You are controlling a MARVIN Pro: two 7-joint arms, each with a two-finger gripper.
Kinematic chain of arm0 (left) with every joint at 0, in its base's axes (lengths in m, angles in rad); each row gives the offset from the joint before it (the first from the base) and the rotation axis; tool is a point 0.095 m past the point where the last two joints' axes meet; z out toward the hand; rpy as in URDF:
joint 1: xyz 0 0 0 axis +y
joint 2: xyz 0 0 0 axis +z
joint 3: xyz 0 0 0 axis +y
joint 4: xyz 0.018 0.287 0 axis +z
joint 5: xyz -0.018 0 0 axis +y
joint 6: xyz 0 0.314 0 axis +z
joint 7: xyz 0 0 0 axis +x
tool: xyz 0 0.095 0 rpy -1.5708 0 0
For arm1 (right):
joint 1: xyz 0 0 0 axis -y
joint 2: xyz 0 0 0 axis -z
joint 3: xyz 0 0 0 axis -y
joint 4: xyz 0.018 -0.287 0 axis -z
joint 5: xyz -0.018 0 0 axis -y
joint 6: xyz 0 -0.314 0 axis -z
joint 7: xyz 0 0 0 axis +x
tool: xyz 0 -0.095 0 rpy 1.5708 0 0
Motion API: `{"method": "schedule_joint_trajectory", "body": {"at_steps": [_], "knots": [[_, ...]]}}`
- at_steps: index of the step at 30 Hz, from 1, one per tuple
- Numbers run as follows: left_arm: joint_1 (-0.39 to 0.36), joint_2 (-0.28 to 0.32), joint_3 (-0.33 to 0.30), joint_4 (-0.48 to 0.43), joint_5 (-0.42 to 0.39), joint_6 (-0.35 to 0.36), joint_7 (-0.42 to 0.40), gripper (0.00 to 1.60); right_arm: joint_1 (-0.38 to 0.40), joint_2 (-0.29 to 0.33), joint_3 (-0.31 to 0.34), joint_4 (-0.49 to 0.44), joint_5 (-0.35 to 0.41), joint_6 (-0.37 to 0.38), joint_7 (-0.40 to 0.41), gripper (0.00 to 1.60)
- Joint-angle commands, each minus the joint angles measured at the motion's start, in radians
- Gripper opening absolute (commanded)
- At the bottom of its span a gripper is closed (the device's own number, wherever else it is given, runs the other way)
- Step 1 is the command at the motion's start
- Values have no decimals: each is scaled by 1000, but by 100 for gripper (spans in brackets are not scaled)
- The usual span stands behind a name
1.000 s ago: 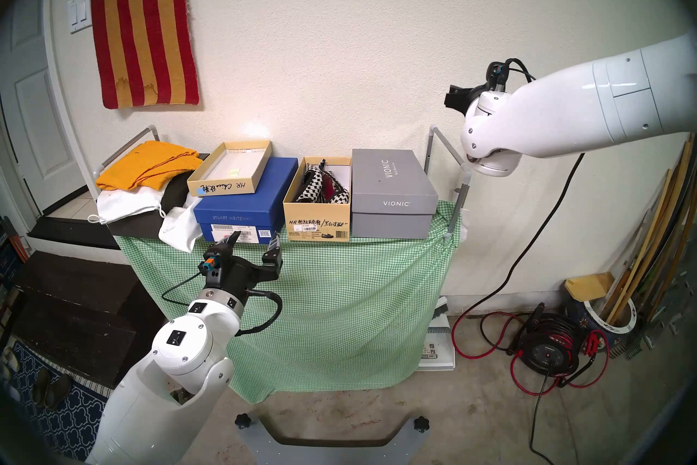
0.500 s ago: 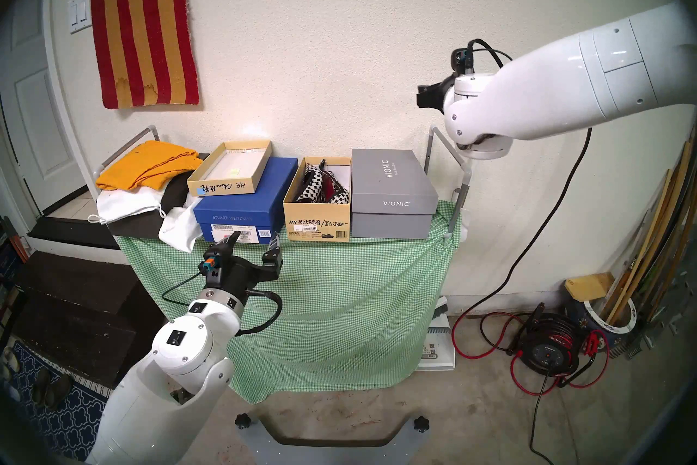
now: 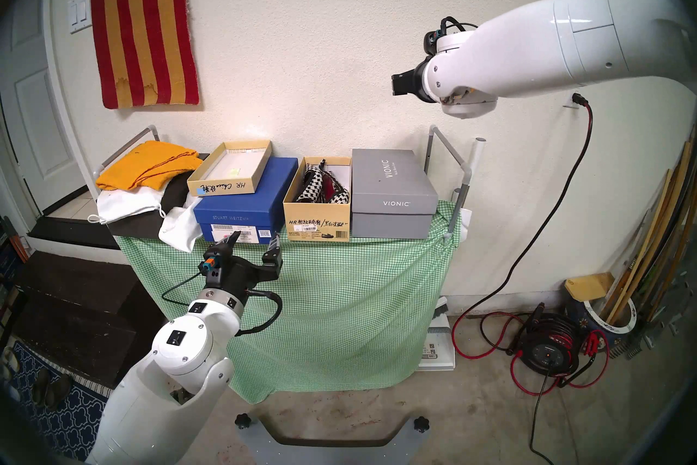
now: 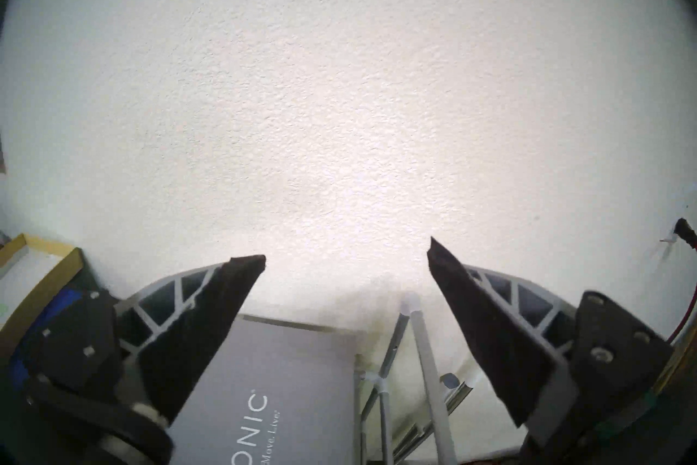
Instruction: Take shoe out of the box
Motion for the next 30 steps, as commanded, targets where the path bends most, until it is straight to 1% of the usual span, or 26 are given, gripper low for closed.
{"method": "schedule_joint_trajectory", "body": {"at_steps": [1,2,3,4,5,6,8,9,11,13,15,18,19,20,21,22,23,24,26,27,28,29,30], "knots": [[0,0,0,0,0,0,0,160,-53,-66,18,135,49,137,102,160],[0,0,0,0,0,0,0,160,-38,-64,9,111,51,116,108,160],[0,0,0,0,0,0,0,160,-46,-67,18,141,56,147,136,160],[0,0,0,0,0,0,0,160,-46,-67,18,141,56,147,136,160],[0,0,0,0,0,0,0,160,-48,-85,24,184,73,197,151,160],[0,0,0,0,0,0,0,160,-41,-87,26,194,82,210,165,160],[0,0,0,0,0,0,0,160,-34,-93,25,201,81,220,167,160],[0,0,0,0,0,0,0,160,6,-79,40,174,71,259,187,160],[0,0,0,0,0,0,0,160,38,-68,57,153,86,309,192,160],[0,0,0,0,0,0,0,160,52,-62,59,137,96,313,202,160],[0,0,0,0,0,0,0,160,85,-34,83,87,105,372,212,160],[0,0,0,0,0,0,0,160,116,-10,100,24,112,404,202,160],[0,0,0,0,0,0,0,160,136,-8,93,0,118,411,202,160],[0,0,0,0,0,0,0,160,136,-8,93,0,118,411,202,160],[0,0,0,0,0,0,0,160,142,1,104,-15,108,422,195,160],[0,0,0,0,0,0,0,160,164,-1,95,-40,100,426,203,160],[0,0,0,0,0,0,0,160,168,-3,90,-41,84,436,225,160],[0,0,0,0,0,0,0,160,168,-3,90,-41,84,436,225,160],[0,0,0,0,0,0,0,160,149,-13,88,-19,49,449,261,160],[0,0,0,0,0,0,0,160,149,-13,88,-19,49,449,261,160],[0,0,0,0,0,0,0,160,134,-12,88,-3,17,443,300,160],[0,0,0,0,0,0,0,160,107,-11,95,26,-19,443,320,160],[0,0,0,0,0,0,0,160,79,-20,100,76,-13,479,341,160]]}}
